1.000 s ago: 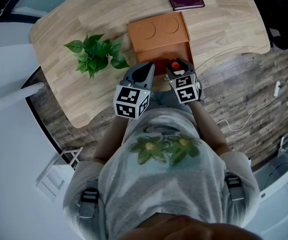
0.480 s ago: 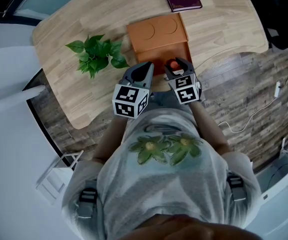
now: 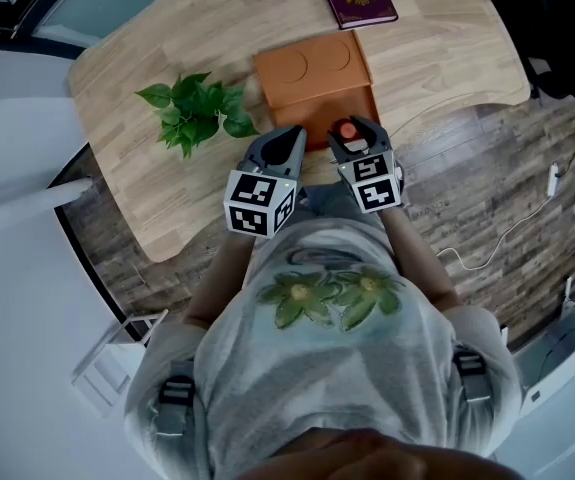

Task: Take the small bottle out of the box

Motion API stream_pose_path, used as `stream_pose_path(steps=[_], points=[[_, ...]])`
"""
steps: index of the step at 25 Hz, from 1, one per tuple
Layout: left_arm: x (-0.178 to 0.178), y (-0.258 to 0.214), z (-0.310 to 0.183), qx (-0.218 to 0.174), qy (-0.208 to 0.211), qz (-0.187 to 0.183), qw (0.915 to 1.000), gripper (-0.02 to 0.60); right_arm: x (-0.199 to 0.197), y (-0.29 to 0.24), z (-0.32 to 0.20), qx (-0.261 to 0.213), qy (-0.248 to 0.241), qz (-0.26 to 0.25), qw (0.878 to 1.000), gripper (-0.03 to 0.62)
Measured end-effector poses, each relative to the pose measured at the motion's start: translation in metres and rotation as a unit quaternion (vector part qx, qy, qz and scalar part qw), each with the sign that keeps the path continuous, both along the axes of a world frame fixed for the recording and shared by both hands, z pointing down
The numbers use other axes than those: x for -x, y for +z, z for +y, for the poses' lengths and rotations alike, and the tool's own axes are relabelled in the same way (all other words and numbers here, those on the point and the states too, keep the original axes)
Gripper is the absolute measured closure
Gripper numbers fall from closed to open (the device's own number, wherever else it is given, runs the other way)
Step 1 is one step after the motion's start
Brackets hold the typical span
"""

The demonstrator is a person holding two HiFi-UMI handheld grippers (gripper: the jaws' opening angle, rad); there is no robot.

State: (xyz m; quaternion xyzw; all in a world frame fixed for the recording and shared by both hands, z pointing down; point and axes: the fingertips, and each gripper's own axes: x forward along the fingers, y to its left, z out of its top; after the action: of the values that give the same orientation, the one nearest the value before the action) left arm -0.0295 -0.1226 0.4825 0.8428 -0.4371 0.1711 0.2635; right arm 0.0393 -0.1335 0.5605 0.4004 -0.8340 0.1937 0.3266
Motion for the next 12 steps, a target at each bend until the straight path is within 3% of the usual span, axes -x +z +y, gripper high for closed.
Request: stream_pose_path(steps=[12], points=[[0.005, -0.015, 0.014, -0.020, -0.002, 0.005, 0.9998, 0.574, 0.009, -0.043, 0.012, -0.041, 0.003, -0.025, 0.999, 0.378]])
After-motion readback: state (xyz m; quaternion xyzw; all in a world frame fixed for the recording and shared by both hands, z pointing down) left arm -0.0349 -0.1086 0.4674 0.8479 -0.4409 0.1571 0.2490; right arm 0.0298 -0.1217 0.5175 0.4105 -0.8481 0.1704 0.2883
